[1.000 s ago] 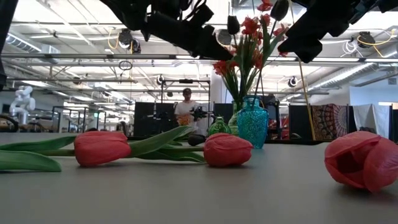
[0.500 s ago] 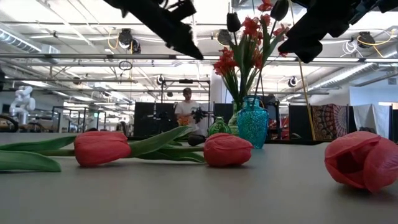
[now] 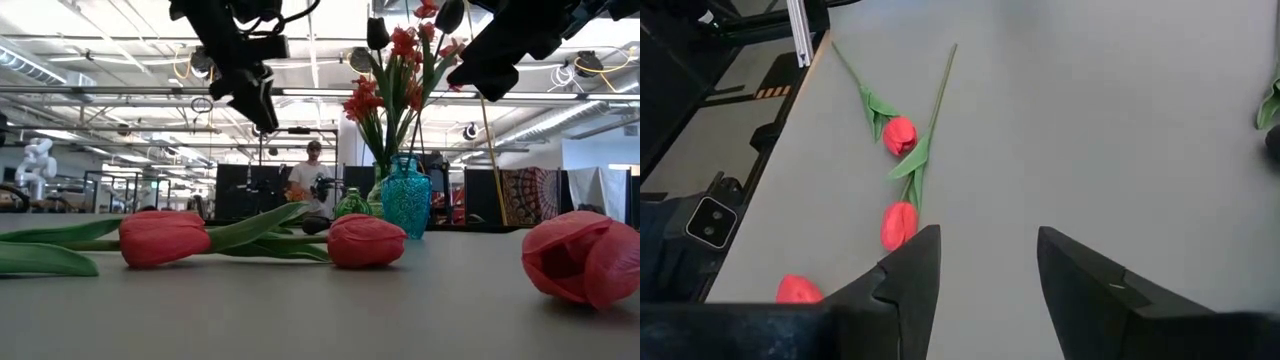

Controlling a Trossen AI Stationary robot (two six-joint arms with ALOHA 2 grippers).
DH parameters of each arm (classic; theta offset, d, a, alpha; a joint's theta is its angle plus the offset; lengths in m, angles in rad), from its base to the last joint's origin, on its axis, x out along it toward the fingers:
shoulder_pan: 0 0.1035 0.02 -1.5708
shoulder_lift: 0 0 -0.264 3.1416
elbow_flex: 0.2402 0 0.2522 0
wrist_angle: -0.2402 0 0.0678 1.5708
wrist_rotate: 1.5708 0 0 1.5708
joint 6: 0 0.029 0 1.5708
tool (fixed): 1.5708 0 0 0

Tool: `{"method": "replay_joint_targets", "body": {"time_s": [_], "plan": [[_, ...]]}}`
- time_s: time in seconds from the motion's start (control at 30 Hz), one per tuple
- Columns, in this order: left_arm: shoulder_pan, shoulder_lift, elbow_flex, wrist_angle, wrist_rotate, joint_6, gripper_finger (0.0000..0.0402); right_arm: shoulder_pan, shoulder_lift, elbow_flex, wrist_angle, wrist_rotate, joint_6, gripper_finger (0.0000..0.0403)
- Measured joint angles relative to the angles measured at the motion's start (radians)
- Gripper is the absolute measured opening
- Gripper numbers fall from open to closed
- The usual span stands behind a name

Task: Sort flowers into vase by color
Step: Put the black flower into the blue vase

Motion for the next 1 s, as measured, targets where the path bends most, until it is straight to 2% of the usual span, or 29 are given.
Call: {"method": "replay_joint_targets", "body": {"time_s": [0.27,0.57,0.8,1.0], "plan": [[0.057,0.0,0.0,-0.012,0.021,0.083,0.0181,0.0,0.0,0.0,0.0,0.0,0.0,0.016],[0.209,0.0,0.0,-0.012,0.245,0.114,0.0181,0.0,0.0,0.0,-0.011,0.0,0.0,0.016],[0.279,0.004,-0.018,-0.007,0.327,0.154,0.0181,0.0,0.0,0.0,-0.019,0.0,-0.001,0.016],[0.285,0.085,-0.019,0.011,0.357,0.176,0.018,0.0,0.0,0.0,-0.019,-0.001,-0.024,0.016]]}}
